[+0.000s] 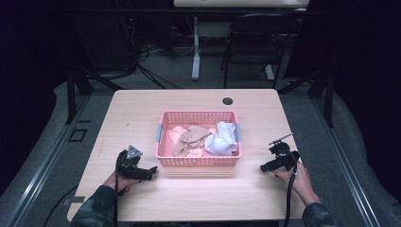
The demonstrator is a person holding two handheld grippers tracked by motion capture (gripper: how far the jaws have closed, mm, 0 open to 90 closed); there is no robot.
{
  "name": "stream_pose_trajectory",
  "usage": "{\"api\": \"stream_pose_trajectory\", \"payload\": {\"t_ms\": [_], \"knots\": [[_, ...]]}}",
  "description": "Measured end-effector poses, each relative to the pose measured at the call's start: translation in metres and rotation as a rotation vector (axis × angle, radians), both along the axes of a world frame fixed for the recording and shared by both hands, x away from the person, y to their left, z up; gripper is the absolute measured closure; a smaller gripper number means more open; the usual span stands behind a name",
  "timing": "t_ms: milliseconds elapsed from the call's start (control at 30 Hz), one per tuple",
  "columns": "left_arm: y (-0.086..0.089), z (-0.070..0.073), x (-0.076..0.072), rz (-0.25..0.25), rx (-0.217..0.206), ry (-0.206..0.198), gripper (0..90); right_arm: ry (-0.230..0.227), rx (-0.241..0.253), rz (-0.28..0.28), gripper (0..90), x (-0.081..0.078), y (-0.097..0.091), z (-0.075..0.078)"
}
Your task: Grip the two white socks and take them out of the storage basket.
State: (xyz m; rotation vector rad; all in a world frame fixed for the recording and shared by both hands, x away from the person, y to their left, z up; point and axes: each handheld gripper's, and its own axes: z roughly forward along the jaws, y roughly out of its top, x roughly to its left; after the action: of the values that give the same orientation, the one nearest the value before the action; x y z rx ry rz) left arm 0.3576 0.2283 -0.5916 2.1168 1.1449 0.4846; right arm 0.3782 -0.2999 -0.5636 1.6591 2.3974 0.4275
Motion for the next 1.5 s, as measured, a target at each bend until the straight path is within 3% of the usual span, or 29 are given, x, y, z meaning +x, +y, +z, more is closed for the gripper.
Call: {"api": "stream_pose_trajectory", "payload": {"t_ms": [1067,1133,1367,1500], "knots": [[-0.002,0.0,0.001,-0.002,0.0,-0.001,0.5,-0.034,0.014,-0.011,0.0,-0.004,0.0,-0.002],[-0.002,0.0,0.001,0.0,-0.002,-0.002,0.5,0.028,-0.022,0.039,0.0,-0.001,0.001,0.001],[-0.002,0.0,0.001,-0.003,-0.001,0.0,0.5,0.016,-0.046,0.077,0.1,-0.001,0.005,0.011],[-0.002,0.0,0.001,-0.003,-0.004,-0.002,0.5,-0.016,-0.005,0.089,0.0,-0.001,0.006,0.024]]}}
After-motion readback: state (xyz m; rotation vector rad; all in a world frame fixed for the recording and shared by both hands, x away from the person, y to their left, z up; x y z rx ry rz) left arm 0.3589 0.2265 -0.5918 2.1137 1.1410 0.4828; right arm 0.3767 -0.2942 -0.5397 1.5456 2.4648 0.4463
